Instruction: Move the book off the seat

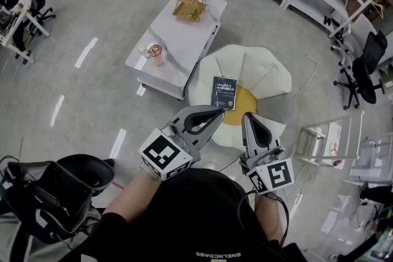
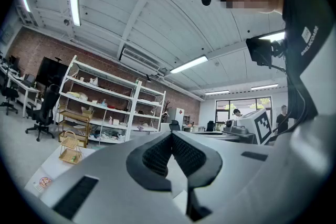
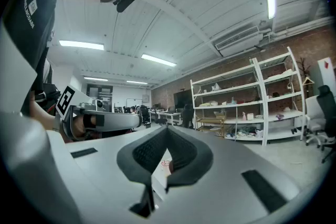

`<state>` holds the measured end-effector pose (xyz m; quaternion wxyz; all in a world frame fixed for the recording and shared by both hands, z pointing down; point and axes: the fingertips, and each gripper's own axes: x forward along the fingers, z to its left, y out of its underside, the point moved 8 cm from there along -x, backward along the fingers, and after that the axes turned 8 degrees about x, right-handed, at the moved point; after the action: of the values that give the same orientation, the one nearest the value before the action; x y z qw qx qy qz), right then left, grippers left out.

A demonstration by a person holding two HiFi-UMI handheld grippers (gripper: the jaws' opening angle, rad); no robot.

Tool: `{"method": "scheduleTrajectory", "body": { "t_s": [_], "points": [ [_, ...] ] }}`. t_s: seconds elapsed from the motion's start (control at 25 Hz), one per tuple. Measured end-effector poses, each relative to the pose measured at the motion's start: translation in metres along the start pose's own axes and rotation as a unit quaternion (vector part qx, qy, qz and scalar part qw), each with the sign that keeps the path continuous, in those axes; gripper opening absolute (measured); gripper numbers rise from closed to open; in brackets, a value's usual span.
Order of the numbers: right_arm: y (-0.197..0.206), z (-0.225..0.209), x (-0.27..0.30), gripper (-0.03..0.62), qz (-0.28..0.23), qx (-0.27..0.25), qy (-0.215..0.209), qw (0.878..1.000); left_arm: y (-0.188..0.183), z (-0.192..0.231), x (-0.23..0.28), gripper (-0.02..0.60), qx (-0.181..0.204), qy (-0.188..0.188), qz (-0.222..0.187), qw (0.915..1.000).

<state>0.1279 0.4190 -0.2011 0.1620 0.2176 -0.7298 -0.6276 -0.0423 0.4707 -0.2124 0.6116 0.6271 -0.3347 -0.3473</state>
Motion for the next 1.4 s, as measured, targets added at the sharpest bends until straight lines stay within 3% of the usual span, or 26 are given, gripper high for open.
{"method": "scheduleTrajectory", "body": {
  "t_s": [0.12,0.36,1.12,1.4],
  "points": [
    [0.006,-0.017,-0.034,0.011,-0.002,-0.002,-0.005,1.0,0.012,-0.036,0.016,0.005,0.002,-0.001,0.003,1.0],
    [-0.006,-0.011,-0.002,0.011,0.001,0.0,0.003,1.0,0.0,-0.002,0.014,0.005,0.002,0.001,0.011,0.9999],
    [-0.003,-0.073,-0.064,0.011,0.001,0.012,-0.013,1.0,0.017,-0.065,0.071,0.005,0.011,-0.021,0.036,0.9991],
    [0.002,-0.088,-0.064,0.011,0.0,0.021,-0.006,1.0,0.025,-0.061,0.085,0.005,0.004,-0.024,0.041,0.9989]
  ]
}}
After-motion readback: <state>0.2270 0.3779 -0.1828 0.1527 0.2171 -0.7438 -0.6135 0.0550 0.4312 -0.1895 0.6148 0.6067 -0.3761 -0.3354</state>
